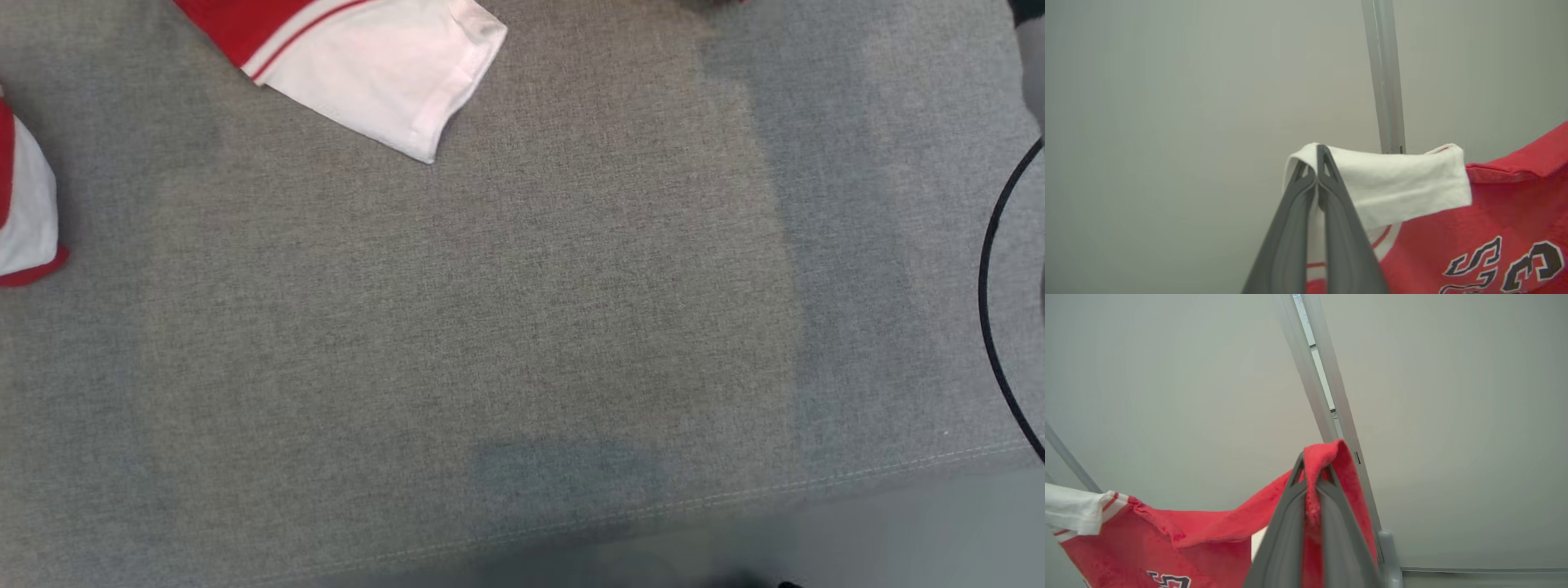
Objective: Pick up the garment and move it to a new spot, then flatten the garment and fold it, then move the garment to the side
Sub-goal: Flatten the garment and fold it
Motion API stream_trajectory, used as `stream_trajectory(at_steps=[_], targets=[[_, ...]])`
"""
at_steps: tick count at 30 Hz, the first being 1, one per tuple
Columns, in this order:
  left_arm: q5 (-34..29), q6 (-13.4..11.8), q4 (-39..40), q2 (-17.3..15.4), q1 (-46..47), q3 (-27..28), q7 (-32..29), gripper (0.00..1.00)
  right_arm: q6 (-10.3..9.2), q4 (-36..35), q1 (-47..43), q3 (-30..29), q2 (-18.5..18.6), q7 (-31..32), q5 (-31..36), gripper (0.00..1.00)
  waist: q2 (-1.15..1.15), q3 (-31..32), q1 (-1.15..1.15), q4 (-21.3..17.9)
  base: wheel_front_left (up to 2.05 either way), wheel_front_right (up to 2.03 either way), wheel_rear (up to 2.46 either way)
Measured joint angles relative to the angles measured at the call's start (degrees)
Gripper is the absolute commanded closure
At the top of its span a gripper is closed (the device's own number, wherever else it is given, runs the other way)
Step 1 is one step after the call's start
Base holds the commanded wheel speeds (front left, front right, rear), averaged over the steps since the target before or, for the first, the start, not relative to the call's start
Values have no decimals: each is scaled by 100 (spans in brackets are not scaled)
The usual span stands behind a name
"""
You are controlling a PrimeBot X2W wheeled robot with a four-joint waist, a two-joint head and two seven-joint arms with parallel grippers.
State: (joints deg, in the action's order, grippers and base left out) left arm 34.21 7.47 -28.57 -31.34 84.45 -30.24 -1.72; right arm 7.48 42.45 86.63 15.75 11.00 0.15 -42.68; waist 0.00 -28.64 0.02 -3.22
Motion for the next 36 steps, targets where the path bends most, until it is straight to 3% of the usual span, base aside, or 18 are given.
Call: stream_trajectory(at_steps=[7, 12, 16, 20, 27, 36], targets=[[-208, 2, -971, 89, 1427, -216, 3, 100, 1, 1383, 1445, -193, -174, -457, 519, 100, 0, -274, 0, -230, 0, 0, 0], [-267, -40, -1493, 443, 2393, -231, 198, 100, 0, 2168, 2387, -364, -275, -1092, 947, 100, 0, -317, -2, -373, 0, 0, 0], [-352, -37, -1725, 686, 2611, -374, 342, 100, 1, 2409, 2542, -307, -321, -1257, 1122, 100, 0, -450, -2, -372, 0, 0, 0], [-350, -34, -1989, 708, 2700, -443, 433, 100, 1, 2593, 2556, -281, -325, -1337, 1132, 100, 0, -659, -2, -340, 0, 0, 0], [-142, -18, -2197, 739, 2656, -435, 677, 100, 1, 2466, 2468, -45, -421, -1327, 921, 100, 0, -1063, -2, -285, 0, 0, 0], [471, -8, -1720, 510, 1558, -536, 1172, 100, 0, 1330, 1290, 715, -252, -1235, 29, 100, 0, -1201, -1, -252, 0, 0, 0]])
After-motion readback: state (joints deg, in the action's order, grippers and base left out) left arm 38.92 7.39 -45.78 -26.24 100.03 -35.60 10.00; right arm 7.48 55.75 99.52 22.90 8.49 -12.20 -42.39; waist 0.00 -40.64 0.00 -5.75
